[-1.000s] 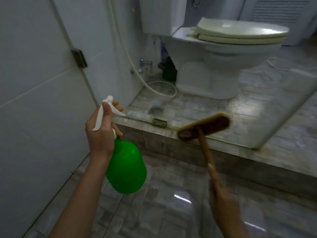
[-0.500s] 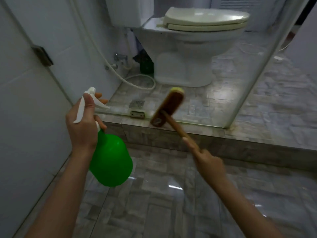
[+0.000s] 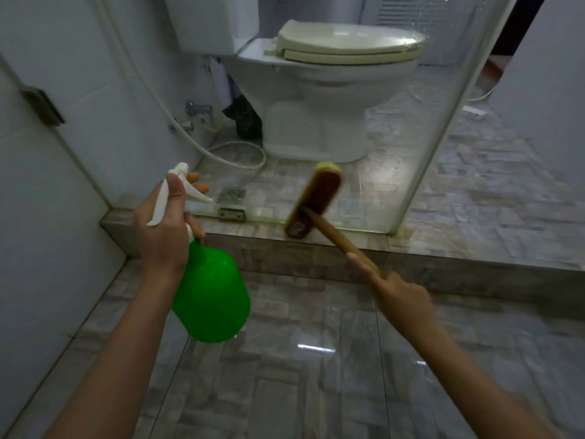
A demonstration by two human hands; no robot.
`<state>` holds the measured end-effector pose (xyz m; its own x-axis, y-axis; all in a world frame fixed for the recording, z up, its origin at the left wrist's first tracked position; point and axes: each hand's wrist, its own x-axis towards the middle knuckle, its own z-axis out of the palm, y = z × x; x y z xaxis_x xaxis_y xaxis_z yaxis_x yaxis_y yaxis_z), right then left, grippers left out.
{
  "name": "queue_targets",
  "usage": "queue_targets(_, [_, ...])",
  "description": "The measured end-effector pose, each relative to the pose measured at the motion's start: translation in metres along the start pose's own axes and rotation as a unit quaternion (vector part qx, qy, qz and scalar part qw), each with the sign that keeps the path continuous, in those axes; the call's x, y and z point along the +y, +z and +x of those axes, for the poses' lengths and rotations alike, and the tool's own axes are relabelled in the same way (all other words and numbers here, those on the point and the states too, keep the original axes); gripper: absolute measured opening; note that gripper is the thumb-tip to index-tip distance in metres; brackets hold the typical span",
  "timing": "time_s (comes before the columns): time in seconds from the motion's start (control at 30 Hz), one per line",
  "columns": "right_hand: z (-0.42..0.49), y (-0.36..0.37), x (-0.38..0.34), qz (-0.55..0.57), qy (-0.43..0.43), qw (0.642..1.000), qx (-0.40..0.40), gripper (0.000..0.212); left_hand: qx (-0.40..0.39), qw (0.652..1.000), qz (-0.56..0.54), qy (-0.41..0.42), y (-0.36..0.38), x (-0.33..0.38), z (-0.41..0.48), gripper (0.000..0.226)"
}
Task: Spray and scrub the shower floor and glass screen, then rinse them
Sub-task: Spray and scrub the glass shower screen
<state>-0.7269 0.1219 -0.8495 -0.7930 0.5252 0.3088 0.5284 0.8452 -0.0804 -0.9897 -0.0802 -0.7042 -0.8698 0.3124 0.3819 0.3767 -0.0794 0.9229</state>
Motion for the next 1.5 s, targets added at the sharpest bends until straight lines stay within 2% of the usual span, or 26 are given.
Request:
queue_targets(0.07, [0.017, 0.002, -0.014, -0.038, -0.033, 0.999, -0.004, 0.095, -0.005, 1.0, -0.007, 0.0, 0.002, 0.0, 0.0, 0.028])
queue_targets(0.17, [-0.007, -0.002, 0.016, -0.001, 0.003, 1.0, -0.02, 0.093, -0.003, 1.0, -0.021, 0.0, 0.003, -0.001, 0.002, 0.029])
queue_targets(0.27, [-0.058, -0.007, 0.056, 0.095, 0.06, 0.994, 0.0, 0.053, -0.005, 1.0, -0.015, -0.007, 0.004, -0.002, 0.001, 0.03])
queue_targets(0.3, [-0.067, -0.004, 0.059, 0.113, 0.082, 0.99, 0.014, 0.048, -0.01, 1.0, -0.011, -0.006, 0.005, -0.002, 0.001, 0.029])
queue_targets(0.37, [-0.062, 0.005, 0.05, 0.111, 0.075, 0.99, 0.043, 0.051, -0.02, 1.0, -0.006, 0.001, 0.006, -0.004, 0.001, 0.029])
queue_targets(0.47, [-0.003, 0.011, 0.011, 0.101, -0.002, 0.992, 0.072, 0.065, -0.021, 1.0, -0.007, -0.002, 0.009, -0.006, 0.002, 0.031])
queue_targets(0.53, [0.032, 0.014, -0.012, 0.1, -0.022, 0.989, 0.106, 0.066, -0.023, 1.0, -0.007, -0.008, 0.013, -0.006, 0.003, 0.032])
queue_targets(0.6, [0.028, 0.028, -0.026, 0.153, 0.008, 0.98, 0.127, 0.064, -0.02, 1.0, -0.011, -0.007, 0.014, -0.005, 0.004, 0.032])
queue_targets(0.7, [-0.03, 0.049, -0.035, 0.226, 0.109, 0.961, 0.113, 0.062, -0.016, 1.0, -0.022, 0.004, 0.012, -0.004, 0.005, 0.031])
queue_targets(0.77, [-0.049, 0.048, -0.038, 0.249, 0.136, 0.953, 0.106, 0.062, -0.013, 1.0, -0.022, 0.005, 0.012, -0.004, 0.006, 0.031])
queue_targets(0.83, [-0.025, 0.035, -0.041, 0.272, 0.106, 0.946, 0.14, 0.058, -0.014, 1.0, -0.02, 0.004, 0.012, -0.004, 0.005, 0.03])
queue_targets(0.9, [0.02, 0.016, -0.044, 0.3, 0.073, 0.926, 0.216, 0.053, -0.018, 1.0, -0.019, 0.0, 0.013, -0.006, 0.006, 0.033])
queue_targets(1.0, [0.052, 0.002, -0.048, 0.334, 0.086, 0.893, 0.288, 0.051, -0.021, 0.999, -0.021, -0.012, 0.013, -0.006, 0.008, 0.041])
queue_targets(1.07, [0.027, 0.016, -0.049, 0.328, 0.111, 0.896, 0.277, 0.051, -0.019, 0.999, -0.03, -0.005, 0.011, -0.003, 0.008, 0.037])
queue_targets(1.2, [-0.024, 0.025, -0.055, 0.363, 0.168, 0.896, 0.193, 0.049, -0.023, 0.999, -0.035, 0.004, 0.011, 0.006, 0.007, 0.031])
queue_targets(1.33, [0.056, -0.044, -0.06, 0.381, 0.083, 0.876, 0.284, 0.054, -0.021, 0.999, -0.04, 0.015, 0.011, 0.013, 0.008, 0.03])
queue_targets(1.4, [0.099, -0.081, -0.057, 0.374, 0.068, 0.862, 0.335, 0.053, -0.025, 0.999, -0.041, 0.014, 0.01, 0.017, 0.009, 0.031])
queue_targets(1.5, [0.095, -0.078, -0.049, 0.353, 0.061, 0.861, 0.36, 0.053, -0.021, 0.998, -0.06, 0.015, 0.005, 0.026, 0.009, 0.035])
